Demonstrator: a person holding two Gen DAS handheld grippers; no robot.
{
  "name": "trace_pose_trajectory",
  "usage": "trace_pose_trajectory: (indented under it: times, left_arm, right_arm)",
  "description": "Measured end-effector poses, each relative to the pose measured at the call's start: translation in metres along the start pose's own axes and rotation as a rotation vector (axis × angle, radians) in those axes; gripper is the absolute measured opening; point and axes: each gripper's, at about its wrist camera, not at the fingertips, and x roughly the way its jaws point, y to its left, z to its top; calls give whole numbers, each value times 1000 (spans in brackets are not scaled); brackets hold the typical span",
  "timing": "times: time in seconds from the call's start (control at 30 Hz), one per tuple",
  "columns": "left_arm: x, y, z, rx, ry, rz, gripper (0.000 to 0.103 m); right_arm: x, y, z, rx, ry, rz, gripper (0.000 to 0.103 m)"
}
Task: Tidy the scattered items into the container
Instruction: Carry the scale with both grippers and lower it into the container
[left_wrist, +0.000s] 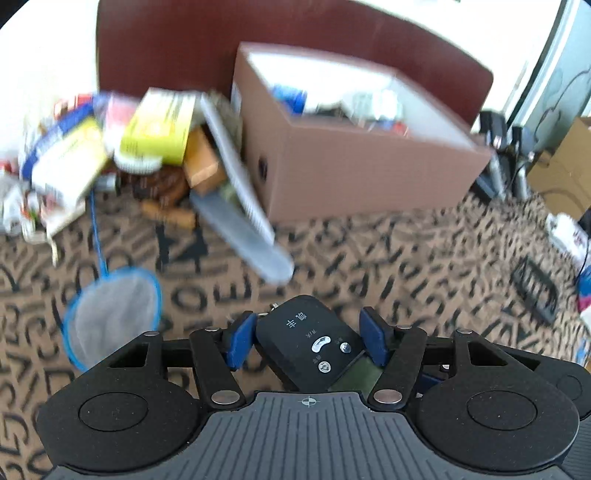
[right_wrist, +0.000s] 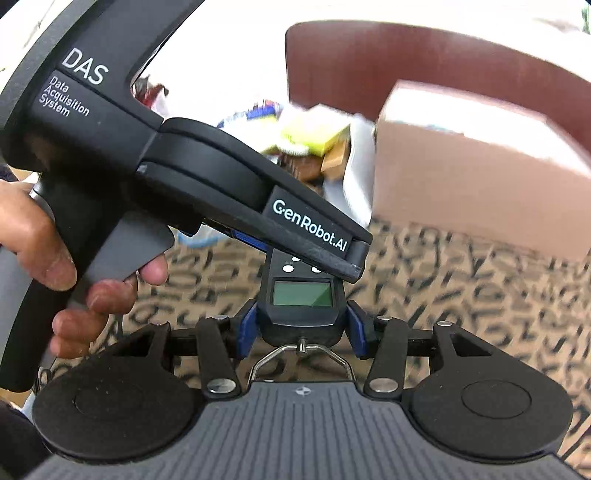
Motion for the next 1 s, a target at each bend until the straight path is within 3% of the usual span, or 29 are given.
trace_pose_trajectory:
  times: [0.27, 0.57, 0.77, 1.0]
  left_arm:
    - [-21, -26, 70, 35, -132, -30, 63]
    - [-23, -56, 170, 62, -254, -90, 63]
    - [16, -63, 221, 18, -246, -178, 63]
    - [93, -59, 228, 3, -169, -183, 63]
  right_arm:
    - [-27, -29, 56, -31, -124, -55, 54]
    - [-43, -82, 133, -98, -223, -140, 54]
    - [-19, -126, 168, -116, -210, -199, 54]
    - [30, -167, 162, -73, -139, -183, 54]
